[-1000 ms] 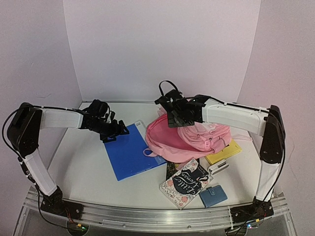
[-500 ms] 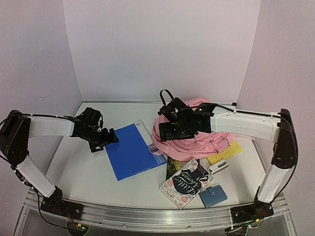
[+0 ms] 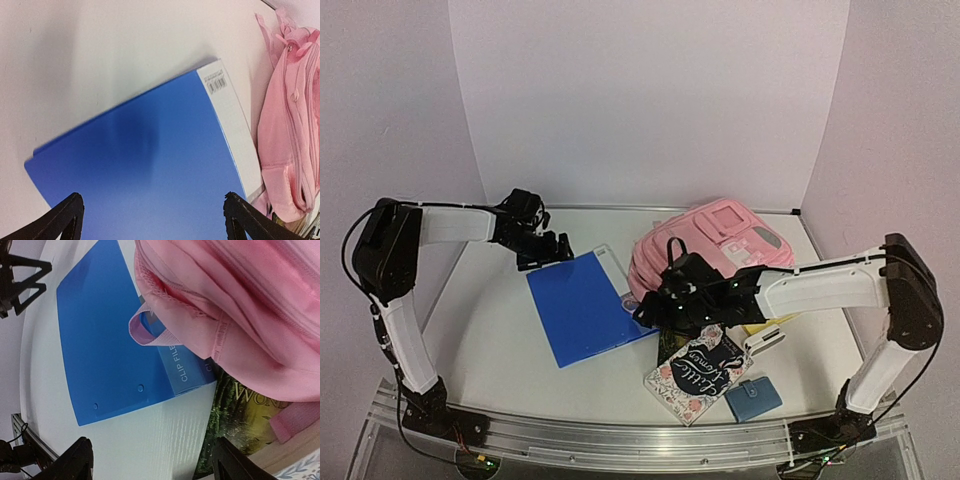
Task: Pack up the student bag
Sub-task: Pick up the files from the center of the board.
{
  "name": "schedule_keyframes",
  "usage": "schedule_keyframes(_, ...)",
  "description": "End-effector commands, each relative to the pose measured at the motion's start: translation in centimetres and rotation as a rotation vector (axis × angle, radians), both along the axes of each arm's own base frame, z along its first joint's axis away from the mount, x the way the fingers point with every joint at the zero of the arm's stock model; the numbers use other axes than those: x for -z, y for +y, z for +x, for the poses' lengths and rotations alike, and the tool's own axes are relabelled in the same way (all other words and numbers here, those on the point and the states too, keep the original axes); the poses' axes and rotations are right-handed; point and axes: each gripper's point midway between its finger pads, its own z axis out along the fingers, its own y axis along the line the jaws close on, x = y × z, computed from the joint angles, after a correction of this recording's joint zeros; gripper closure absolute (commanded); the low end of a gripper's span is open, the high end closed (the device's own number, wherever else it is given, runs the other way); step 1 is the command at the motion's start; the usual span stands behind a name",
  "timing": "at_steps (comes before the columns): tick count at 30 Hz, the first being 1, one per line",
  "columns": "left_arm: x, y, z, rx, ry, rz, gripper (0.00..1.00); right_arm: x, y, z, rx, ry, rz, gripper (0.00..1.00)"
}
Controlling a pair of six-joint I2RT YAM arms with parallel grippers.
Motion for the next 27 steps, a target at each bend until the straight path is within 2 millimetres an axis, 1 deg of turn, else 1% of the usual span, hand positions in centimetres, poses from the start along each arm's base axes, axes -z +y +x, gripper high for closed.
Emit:
schedule_keyframes(1,-0.7,-0.8,3.8,0.096,-0.073,0.013,0.03,0.6,2.3,0.7,0.037,0.027,0.115,0.24)
schedule_keyframes(4,0.0,-1.7,5.5,0.135,-0.078,0.013,0.03,1.6,2.4,1.0,0.064,0.041,0.108,0.27)
schedule_keyframes(7,0.9,-2.7,6.7,0.18,-0.078,0.001,0.04,2.6,2.3,0.9,0.096,0.072,0.104,0.29)
schedule_keyframes(10,2.1,-3.2,7.4,0.203,-0.066,0.002,0.04,3.9,1.8,0.7,0.131,0.109,0.097,0.29)
schedule_keyframes(13,3.0,-3.4,7.5,0.216,-0.059,0.006,0.04,4.9,1.6,0.6,0.155,0.133,0.088,0.29)
schedule_keyframes(15,3.7,-3.4,7.2,0.223,-0.042,0.0,0.04,5.6,1.6,0.6,0.168,0.146,0.084,0.29)
schedule_keyframes(17,4.2,-3.4,6.6,0.224,-0.032,-0.008,0.04,5.8,2.0,0.8,0.183,0.148,0.113,0.29)
schedule_keyframes(21,5.5,-3.0,5.2,0.214,0.003,-0.015,0.05,6.6,2.4,1.0,0.209,0.16,0.149,0.32)
schedule_keyframes(24,6.3,-2.7,3.5,0.195,0.048,-0.038,0.06,7.2,2.9,1.2,0.211,0.162,0.164,0.33)
schedule_keyframes(27,6.3,-2.1,1.3,0.158,0.067,-0.073,0.07,7.6,3.2,1.5,0.216,0.156,0.172,0.36)
